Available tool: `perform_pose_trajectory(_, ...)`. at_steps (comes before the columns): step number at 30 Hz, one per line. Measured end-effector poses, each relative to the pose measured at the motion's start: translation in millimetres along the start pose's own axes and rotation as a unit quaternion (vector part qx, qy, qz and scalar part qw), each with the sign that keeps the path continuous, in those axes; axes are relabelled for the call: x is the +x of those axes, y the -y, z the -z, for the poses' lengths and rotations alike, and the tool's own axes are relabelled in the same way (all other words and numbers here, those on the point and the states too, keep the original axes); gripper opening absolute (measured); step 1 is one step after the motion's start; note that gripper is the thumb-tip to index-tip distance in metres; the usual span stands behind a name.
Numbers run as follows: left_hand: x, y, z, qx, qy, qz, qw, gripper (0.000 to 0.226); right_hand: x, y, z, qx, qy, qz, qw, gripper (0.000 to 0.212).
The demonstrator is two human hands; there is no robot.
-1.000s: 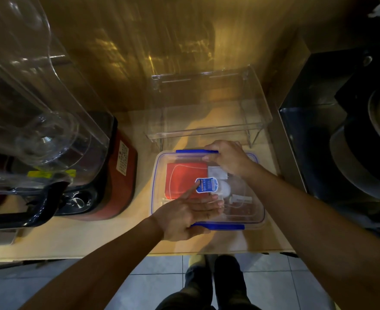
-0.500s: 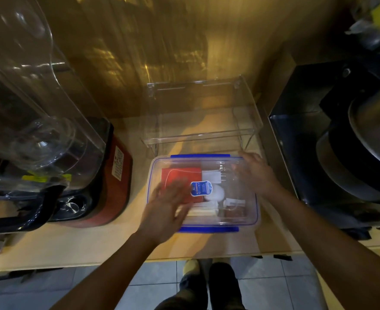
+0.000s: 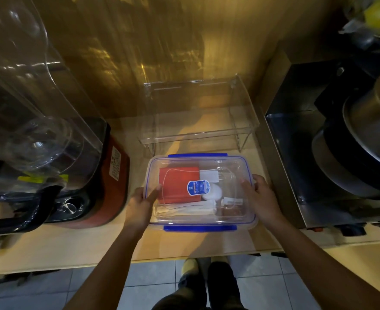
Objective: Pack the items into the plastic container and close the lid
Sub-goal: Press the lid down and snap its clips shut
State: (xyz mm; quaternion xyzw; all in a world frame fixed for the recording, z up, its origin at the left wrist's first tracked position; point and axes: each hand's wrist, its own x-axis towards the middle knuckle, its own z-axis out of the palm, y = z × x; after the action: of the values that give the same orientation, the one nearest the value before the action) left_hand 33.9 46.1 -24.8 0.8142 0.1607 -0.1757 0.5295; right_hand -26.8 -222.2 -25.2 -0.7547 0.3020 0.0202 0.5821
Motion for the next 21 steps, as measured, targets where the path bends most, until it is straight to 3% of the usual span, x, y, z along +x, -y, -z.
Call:
perform_pose_trajectory(3,-2,-6,3,-0.039,-0.001,-0.004,0.999,0.019,1,7,-1,0.01,-0.015,0.0,1.0,0.015)
perform_pose_trajectory(9,-22,-29,17,-0.071,-0.024,0.03,0.997,0.023,-4,45,18,-0.007,-0.005,-0.015,1.0,0.019)
perform_pose_trajectory(14,-45,-71,52,0.011,0.08,0.012,0.997,0.032,-15,99,58,-0.004,0.064,0.016,0.998,0.013)
perform_pose_trajectory(18,-57,-107,73,-0.103,0.185,0.002,0.977,0.038,-16,136,82,-0.006,0.064,0.07,0.995,0.015)
perform_pose_trajectory(21,-60,-137,78,-0.166,0.173,-0.047,0.97,0.032,-6,161,86,0.007,0.056,0.098,0.994,0.012)
